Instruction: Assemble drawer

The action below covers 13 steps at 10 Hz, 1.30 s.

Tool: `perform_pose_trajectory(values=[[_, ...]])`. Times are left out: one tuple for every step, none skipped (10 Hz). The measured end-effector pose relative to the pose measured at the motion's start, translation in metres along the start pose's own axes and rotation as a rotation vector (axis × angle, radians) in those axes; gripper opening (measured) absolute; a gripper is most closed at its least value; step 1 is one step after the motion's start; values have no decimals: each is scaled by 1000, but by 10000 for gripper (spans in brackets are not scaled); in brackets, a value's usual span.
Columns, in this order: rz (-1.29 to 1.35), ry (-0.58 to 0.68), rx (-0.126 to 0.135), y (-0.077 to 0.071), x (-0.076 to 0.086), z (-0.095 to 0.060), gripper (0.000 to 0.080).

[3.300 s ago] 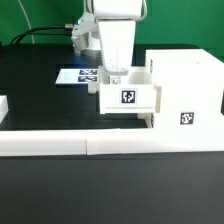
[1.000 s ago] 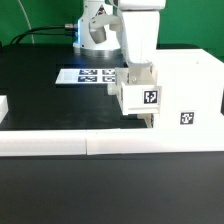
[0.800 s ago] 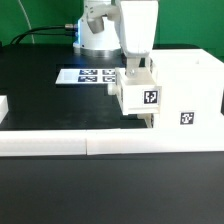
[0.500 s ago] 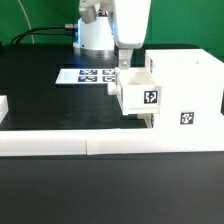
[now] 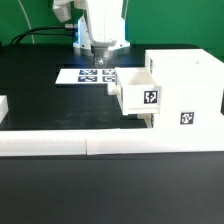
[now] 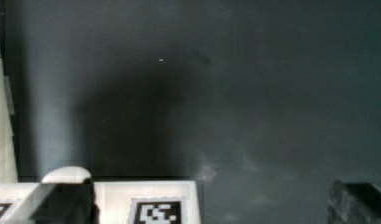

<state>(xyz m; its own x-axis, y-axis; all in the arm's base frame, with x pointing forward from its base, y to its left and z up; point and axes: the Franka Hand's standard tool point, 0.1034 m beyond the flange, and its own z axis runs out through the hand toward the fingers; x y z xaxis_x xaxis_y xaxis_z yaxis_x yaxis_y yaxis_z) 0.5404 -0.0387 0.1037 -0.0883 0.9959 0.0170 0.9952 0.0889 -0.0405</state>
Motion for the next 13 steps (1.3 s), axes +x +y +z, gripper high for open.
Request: perform_pose_trajectory(values=[[11,50,-5,-2,-10,2,649],[-11,83,-3,-5,-17,10,649],[-20,136,-1,-7,-23,16,648],[-14,177,7,-7,-29,20,648],[-2,199,5,-3,-32,24,649],[27,209,13,2,-30,27,649],[55,212,11,11,-23,27,649],[76,216,11,17,-15,26,648],[106,221,16,21,-7,28,648],[124,228,26,22,2,32,648],[135,232,34,22,11,34,648],[154,235,39,23,18,34,648],[166,235,44,24,27,35,648]])
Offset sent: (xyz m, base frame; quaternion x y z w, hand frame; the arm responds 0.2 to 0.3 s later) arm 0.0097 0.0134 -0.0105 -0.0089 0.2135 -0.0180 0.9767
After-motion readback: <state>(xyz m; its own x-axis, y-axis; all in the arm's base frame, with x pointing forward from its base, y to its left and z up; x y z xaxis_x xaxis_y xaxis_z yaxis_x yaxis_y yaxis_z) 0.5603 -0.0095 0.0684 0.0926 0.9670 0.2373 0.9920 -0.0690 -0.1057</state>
